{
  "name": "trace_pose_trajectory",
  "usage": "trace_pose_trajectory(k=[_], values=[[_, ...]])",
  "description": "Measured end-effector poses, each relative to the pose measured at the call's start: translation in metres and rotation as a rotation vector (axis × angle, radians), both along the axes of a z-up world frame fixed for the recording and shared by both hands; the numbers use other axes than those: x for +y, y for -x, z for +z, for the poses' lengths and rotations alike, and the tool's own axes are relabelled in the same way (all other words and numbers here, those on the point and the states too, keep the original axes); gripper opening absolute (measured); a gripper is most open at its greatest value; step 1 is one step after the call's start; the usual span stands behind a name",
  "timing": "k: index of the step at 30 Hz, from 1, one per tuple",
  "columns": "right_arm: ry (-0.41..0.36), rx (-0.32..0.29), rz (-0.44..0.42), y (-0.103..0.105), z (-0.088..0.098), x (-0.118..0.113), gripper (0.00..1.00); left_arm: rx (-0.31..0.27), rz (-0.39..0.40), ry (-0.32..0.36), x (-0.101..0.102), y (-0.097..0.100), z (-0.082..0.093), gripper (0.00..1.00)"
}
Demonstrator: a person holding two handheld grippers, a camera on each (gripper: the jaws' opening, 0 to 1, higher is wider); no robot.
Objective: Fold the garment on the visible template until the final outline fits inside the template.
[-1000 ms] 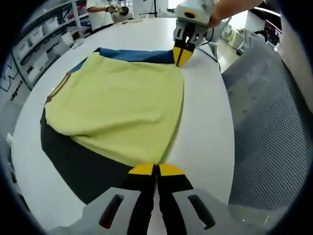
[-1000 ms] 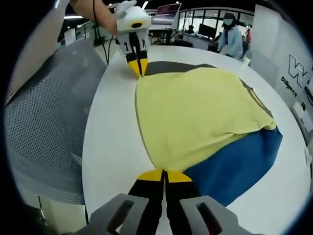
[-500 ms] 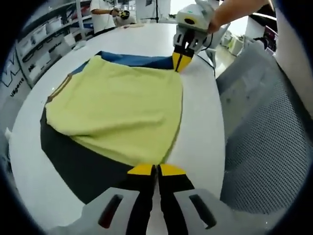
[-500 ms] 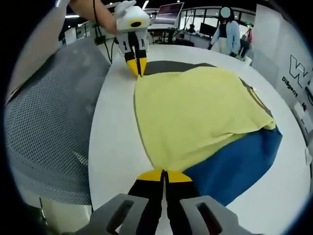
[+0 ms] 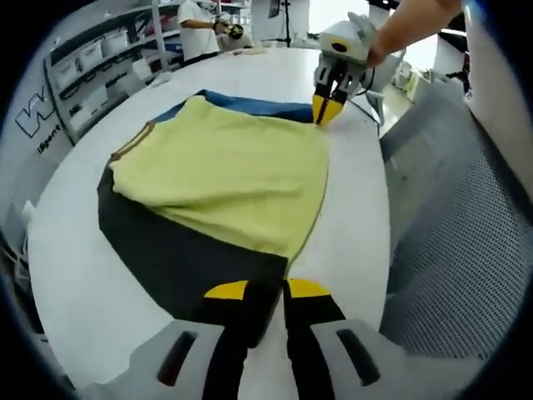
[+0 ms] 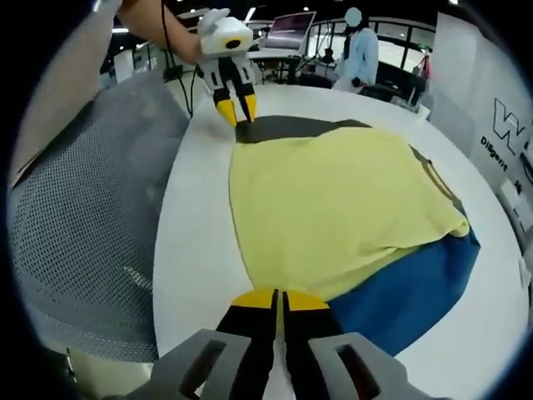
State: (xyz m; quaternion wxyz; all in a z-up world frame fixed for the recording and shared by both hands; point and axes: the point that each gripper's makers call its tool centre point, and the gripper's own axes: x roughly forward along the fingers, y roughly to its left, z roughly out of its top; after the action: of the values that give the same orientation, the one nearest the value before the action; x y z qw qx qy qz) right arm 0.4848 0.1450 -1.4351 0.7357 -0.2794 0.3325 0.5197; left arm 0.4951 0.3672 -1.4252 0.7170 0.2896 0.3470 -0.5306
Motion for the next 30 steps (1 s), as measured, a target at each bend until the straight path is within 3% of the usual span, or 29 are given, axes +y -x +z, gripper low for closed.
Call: trace_pose_trajectory(k=[5,8,17,22,26,30], values=[[-0.016,-0.007,-0.004,-0.005,0.001,0.007,0.0,-0.03,-0.047,-0.023,-0.005,0.004,-0.005,0.15],[-0.025,-0.009,-0.003,-0.005,0.0,0.011,0.01,-0.091,-0.079,-0.055,-0.006,-0.001,-0.006,0.15],[-0.042,-0.014,0.008,-0.006,0.001,0.022,0.07,-0.118,-0.134,-0.082,-0.01,-0.001,-0.012,0.13],[-0.05,-0.018,0.018,-0.007,0.002,0.028,0.08,-0.125,-0.144,-0.094,-0.009,-0.001,-0.015,0.03],[-0.054,-0.015,0.028,-0.006,0.001,0.035,0.11,-0.117,-0.133,-0.096,-0.008,-0.001,-0.017,0.06],[-0.056,-0.011,0.04,-0.004,-0.001,0.039,0.12,-0.127,-0.145,-0.088,-0.011,0.0,-0.017,0.17]])
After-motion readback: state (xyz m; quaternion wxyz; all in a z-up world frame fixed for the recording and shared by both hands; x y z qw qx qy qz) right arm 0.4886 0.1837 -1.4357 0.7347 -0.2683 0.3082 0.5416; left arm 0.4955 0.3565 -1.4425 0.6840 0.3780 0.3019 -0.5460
